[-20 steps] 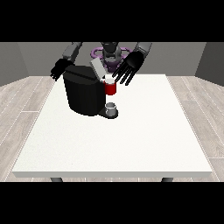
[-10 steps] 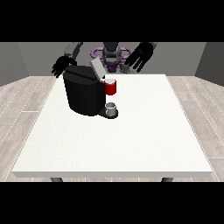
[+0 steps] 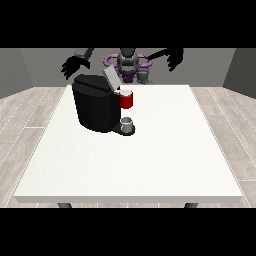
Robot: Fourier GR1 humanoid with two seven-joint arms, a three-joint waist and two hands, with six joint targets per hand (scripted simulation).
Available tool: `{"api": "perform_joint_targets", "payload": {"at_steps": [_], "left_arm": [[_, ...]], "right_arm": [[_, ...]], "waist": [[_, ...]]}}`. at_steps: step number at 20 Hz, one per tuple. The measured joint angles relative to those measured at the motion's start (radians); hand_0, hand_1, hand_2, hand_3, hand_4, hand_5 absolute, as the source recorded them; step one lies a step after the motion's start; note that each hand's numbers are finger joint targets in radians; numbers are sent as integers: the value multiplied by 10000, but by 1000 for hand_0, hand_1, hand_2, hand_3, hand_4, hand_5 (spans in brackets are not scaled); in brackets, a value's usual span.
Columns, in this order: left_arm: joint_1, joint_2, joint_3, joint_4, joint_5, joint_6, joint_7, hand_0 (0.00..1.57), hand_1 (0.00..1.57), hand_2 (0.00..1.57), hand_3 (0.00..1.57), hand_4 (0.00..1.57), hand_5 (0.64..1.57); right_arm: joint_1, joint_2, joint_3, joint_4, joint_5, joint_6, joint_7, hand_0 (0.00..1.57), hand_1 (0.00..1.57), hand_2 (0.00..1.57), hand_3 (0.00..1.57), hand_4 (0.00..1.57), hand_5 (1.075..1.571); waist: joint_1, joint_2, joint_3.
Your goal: Insert the coffee pod into the coffee machine and close the lid
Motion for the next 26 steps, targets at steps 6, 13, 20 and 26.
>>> {"api": "perform_joint_targets", "payload": {"at_steps": [6,13,20,26], "left_arm": [[1230,-447,460,-176,820,-114,-103,0,0,0,0,0,1571],[2356,-914,515,-704,1519,-498,-8,0,0,0,0,135,1571],[3122,-1297,337,-1799,2178,-752,172,0,0,0,0,204,1571],[3800,-1478,-209,-3248,2767,-742,626,0,0,0,0,0,1571]], "right_arm": [[-46,-449,276,-739,-159,760,574,0,0,0,0,125,1571],[-593,-856,513,-1542,-293,1350,1306,0,0,0,0,0,1571],[-1279,-1072,805,-1742,-91,1737,1560,0,0,0,0,238,1571],[-1833,-1002,951,-1409,198,1865,1408,0,0,0,0,0,1571]], "waist": [[395,-774,1],[915,-1199,3],[1440,-830,5],[1680,-361,8]]}}
